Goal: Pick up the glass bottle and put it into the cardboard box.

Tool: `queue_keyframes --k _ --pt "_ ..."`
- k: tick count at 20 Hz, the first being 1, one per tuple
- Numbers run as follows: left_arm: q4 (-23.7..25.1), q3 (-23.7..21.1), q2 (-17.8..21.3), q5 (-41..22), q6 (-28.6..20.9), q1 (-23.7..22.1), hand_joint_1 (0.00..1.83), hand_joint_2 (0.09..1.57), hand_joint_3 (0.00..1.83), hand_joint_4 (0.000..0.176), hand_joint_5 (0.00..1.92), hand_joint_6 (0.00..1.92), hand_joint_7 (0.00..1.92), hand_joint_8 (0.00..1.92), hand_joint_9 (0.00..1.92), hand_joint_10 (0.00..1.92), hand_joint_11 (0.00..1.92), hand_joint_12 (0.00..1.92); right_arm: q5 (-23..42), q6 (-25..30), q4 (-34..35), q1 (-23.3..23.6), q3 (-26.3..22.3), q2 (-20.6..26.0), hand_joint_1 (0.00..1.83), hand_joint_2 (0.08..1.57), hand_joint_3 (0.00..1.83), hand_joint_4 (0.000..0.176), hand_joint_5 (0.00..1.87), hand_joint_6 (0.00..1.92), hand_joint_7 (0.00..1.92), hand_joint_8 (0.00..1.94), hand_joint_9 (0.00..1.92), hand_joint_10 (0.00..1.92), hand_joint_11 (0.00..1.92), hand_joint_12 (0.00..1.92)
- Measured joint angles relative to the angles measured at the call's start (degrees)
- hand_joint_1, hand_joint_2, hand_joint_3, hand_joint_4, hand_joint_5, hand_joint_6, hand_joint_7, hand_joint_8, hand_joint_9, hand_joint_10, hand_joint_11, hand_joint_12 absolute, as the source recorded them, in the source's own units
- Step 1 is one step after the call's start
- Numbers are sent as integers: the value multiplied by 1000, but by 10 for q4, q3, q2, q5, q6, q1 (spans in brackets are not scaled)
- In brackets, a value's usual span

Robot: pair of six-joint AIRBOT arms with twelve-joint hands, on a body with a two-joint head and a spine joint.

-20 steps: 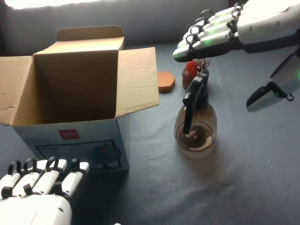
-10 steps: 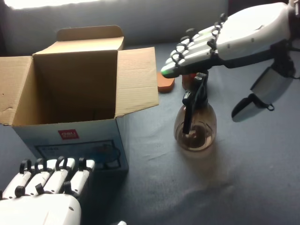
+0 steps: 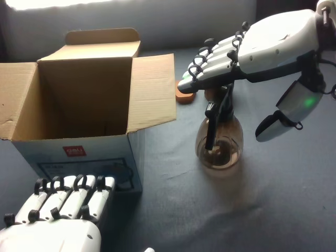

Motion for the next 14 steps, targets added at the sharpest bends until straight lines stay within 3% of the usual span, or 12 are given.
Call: queue_keyframes --k 7,14 --pt "2 11 -18 1 0 0 27 1320 5 0 38 2 26 0 0 0 0 139 9 2 -20 9 -24 16 819 859 249 0 0 0 0 0 0 0 0 0" --pt "5 19 -29 -2 0 0 44 1319 2 0 39 2 34 2 11 3 0 187 19 5 -37 9 -24 16 822 861 254 0 0 0 0 0 0 0 0 0"
